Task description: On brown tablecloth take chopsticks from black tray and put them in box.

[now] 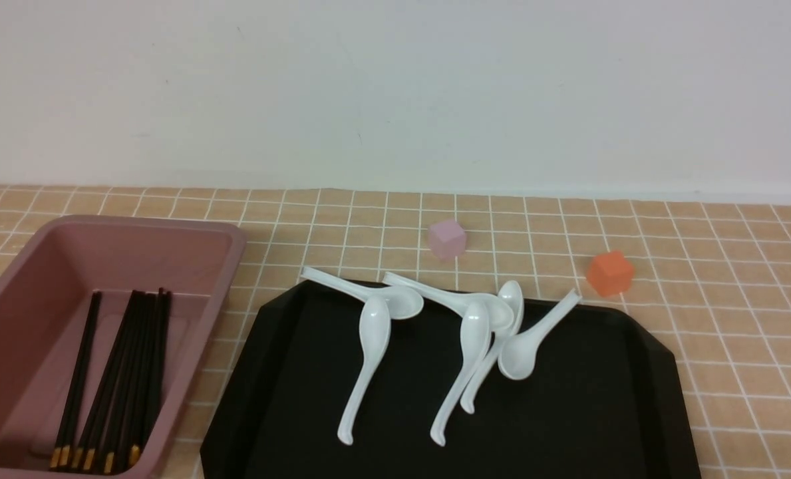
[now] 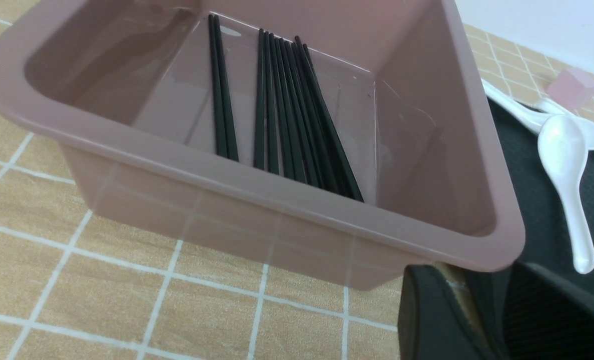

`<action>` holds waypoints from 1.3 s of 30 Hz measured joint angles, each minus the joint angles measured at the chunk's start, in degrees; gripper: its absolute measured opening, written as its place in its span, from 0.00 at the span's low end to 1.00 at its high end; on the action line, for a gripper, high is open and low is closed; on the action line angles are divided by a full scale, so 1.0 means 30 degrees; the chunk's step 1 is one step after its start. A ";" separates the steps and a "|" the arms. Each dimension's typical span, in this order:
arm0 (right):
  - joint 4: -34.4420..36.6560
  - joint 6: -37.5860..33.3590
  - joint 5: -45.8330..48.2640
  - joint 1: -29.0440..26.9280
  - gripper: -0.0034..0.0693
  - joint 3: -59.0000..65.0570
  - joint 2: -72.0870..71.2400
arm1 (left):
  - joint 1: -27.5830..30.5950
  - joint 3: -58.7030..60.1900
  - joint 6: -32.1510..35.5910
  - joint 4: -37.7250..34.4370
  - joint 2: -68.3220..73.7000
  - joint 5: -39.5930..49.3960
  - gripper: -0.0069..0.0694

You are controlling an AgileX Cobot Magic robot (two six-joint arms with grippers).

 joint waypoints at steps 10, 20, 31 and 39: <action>0.0016 0.0000 0.0035 0.0622 0.15 -0.0008 0.0000 | 0.0000 0.0000 0.0000 0.0000 0.0000 0.0000 0.40; 0.0016 -0.0020 0.0049 0.0622 0.17 -0.0008 0.0000 | 0.0000 0.0000 0.0000 0.0000 0.0000 0.0000 0.40; 0.0016 -0.0034 0.0049 0.0622 0.19 -0.0008 0.0000 | 0.0000 0.0000 0.0000 0.0000 0.0000 0.0000 0.40; 0.0016 -0.0034 0.0049 0.0622 0.21 -0.0008 0.0000 | 0.0000 0.0000 0.0000 0.0000 0.0000 0.0000 0.40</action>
